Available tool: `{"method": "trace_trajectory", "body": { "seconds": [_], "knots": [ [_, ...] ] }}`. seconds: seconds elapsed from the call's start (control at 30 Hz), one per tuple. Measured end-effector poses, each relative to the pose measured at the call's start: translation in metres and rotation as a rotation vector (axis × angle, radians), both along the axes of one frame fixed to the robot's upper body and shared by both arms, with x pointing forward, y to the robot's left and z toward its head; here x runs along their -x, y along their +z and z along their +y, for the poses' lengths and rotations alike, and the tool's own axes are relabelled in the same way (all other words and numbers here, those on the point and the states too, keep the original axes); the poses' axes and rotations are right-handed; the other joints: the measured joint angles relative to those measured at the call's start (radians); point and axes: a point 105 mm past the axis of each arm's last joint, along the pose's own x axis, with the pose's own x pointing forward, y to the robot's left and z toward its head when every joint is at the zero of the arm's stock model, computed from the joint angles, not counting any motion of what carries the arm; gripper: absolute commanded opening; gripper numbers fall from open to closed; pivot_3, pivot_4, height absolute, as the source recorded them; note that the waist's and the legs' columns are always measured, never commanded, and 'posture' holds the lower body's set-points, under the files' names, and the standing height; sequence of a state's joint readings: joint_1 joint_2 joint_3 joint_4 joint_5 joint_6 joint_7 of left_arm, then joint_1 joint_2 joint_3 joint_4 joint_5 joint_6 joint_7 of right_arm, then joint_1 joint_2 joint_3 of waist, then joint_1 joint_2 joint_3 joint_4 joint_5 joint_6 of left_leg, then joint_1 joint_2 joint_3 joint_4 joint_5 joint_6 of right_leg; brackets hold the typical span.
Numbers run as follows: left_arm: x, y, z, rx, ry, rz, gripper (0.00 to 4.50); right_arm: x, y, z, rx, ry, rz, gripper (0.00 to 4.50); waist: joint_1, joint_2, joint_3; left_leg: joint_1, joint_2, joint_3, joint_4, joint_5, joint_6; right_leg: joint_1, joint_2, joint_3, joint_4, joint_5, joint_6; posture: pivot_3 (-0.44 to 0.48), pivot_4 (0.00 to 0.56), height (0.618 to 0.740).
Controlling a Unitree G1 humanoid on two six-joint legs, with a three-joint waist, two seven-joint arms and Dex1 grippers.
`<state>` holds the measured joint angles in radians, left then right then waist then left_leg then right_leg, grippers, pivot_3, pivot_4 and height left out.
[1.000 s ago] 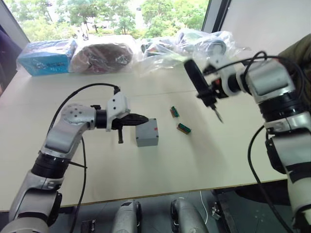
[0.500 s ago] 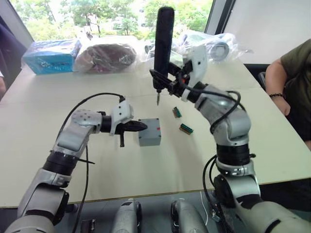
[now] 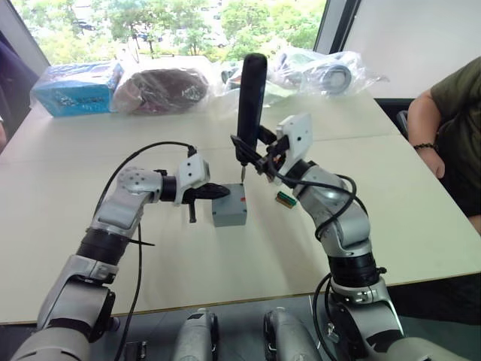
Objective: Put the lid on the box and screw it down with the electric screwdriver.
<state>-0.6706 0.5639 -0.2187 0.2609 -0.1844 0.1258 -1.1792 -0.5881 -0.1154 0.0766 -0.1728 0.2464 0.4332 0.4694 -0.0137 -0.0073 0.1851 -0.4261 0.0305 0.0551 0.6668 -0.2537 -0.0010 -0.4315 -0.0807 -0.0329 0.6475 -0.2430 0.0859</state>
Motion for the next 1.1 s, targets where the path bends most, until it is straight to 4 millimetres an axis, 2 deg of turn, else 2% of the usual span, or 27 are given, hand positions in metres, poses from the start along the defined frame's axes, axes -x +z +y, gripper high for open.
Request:
{"method": "trace_trajectory", "body": {
  "seconds": [0.4,1.1],
  "knots": [
    [0.001,0.000,0.001,-0.004,-0.004,0.002,0.00,0.005,0.001,0.003,-0.003,0.014,-0.026,1.90,0.000,0.000,0.000,0.000,0.000,0.000,0.000,0.000,0.000,0.000,0.000,0.000,0.000,0.000,0.000,0.000,0.150,0.740],
    [0.003,0.000,0.002,-0.017,-0.002,0.007,0.00,0.002,-0.011,-0.002,0.047,0.004,-0.088,1.90,0.001,0.000,0.000,0.001,0.000,0.000,0.000,0.000,0.000,0.001,0.000,0.000,0.000,0.000,0.000,0.000,0.150,0.740]
  ]
}}
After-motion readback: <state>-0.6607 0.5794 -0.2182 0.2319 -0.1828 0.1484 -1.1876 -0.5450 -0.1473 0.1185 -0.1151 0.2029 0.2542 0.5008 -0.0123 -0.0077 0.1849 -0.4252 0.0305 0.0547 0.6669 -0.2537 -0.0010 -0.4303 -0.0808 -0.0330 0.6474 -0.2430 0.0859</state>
